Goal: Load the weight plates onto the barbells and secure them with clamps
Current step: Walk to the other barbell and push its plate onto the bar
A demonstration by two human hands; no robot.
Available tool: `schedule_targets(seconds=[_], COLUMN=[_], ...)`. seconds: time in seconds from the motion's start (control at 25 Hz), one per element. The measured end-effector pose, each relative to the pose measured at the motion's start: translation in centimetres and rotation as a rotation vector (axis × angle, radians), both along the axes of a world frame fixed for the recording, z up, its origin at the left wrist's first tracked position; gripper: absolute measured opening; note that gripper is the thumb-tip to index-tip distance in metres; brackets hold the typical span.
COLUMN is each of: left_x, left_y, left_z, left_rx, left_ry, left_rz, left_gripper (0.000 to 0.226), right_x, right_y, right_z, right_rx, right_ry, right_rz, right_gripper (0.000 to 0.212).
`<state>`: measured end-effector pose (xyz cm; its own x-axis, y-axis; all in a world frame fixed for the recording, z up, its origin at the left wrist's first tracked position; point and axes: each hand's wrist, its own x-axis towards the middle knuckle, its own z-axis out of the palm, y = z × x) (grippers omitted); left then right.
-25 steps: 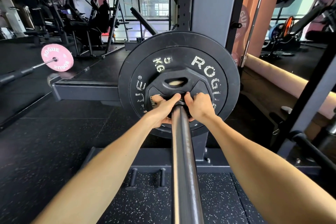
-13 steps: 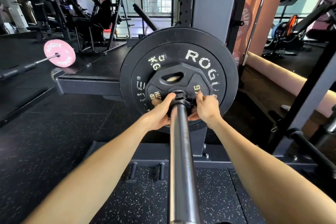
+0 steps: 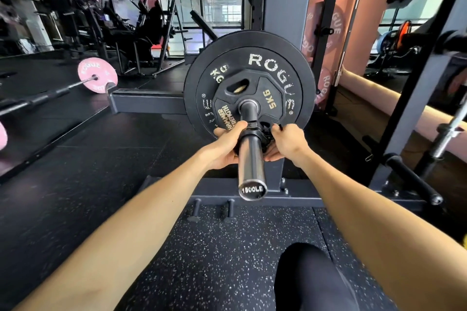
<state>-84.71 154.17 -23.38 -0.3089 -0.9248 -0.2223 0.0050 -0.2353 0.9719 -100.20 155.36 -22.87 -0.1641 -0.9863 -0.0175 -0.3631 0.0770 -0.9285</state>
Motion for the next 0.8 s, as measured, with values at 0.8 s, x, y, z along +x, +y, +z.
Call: schedule_targets(seconds=[0.8], left_x=[3.7], left_y=[14.7], left_z=[-1.9], left_rx=[0.033], left_ry=[0.124], left_rz=[-0.202], left_gripper=[0.062], right_x=[2.5], right_y=[16.5], right_z=[-0.7], right_rx=[-0.090], right_ry=[0.080], right_rz=[-0.138], right_gripper=[0.051])
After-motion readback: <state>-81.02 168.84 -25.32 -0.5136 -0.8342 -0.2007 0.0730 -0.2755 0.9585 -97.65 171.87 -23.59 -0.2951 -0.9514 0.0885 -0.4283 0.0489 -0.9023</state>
